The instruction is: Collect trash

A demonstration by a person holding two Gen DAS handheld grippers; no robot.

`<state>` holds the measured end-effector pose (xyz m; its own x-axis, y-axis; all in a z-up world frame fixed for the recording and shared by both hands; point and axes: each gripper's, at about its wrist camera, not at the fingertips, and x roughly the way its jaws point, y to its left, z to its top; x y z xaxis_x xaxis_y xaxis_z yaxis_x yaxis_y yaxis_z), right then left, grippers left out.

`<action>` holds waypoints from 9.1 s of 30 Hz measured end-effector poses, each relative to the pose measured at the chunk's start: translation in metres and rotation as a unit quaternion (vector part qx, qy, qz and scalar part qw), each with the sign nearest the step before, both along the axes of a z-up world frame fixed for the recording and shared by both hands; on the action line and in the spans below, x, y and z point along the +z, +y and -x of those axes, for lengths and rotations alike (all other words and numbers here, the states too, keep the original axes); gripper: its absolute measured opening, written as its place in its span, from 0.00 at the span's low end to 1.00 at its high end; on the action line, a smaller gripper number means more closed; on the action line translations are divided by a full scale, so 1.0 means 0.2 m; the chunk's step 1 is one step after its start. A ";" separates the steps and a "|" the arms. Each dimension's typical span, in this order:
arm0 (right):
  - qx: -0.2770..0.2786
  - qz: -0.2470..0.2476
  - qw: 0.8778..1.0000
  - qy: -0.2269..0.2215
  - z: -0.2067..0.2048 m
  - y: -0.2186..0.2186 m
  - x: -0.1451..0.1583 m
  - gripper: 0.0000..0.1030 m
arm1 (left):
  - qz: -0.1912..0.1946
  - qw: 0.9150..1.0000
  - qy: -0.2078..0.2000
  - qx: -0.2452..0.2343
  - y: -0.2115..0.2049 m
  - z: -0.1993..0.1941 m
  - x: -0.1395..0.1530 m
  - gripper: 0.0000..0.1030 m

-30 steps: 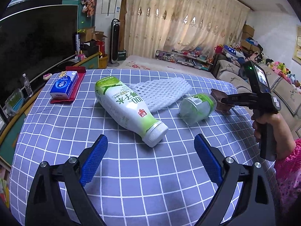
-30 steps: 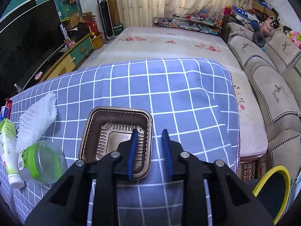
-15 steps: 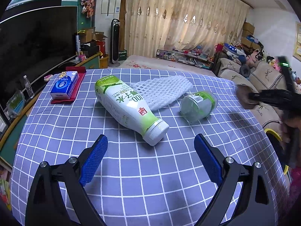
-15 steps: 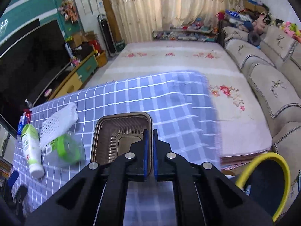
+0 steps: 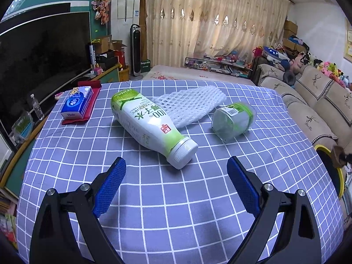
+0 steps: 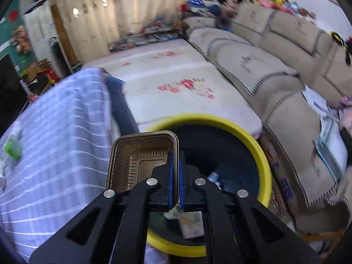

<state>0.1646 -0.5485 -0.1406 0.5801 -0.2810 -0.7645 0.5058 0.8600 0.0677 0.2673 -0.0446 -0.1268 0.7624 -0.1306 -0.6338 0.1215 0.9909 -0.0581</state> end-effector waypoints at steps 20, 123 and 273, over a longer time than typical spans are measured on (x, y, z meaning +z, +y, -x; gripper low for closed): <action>-0.035 -0.003 0.999 0.017 0.07 -0.09 -0.16 0.49 | -0.017 1.000 0.000 0.004 -0.02 -0.01 -0.02 0.89; 0.017 -0.037 0.996 -0.079 0.39 -0.09 0.06 0.50 | -0.058 0.981 0.082 -0.164 -0.38 0.05 0.43 0.49; 0.019 0.028 0.999 0.032 -0.01 -0.15 -0.08 0.72 | -0.036 0.980 0.056 -0.185 -0.32 -0.60 0.07 0.90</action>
<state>0.1661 -0.5788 -0.1572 0.5409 -0.3028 -0.7847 0.4745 0.8802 -0.0126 0.3875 -0.1084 -0.1136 0.5963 -0.3375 -0.7284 0.4705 0.8821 -0.0235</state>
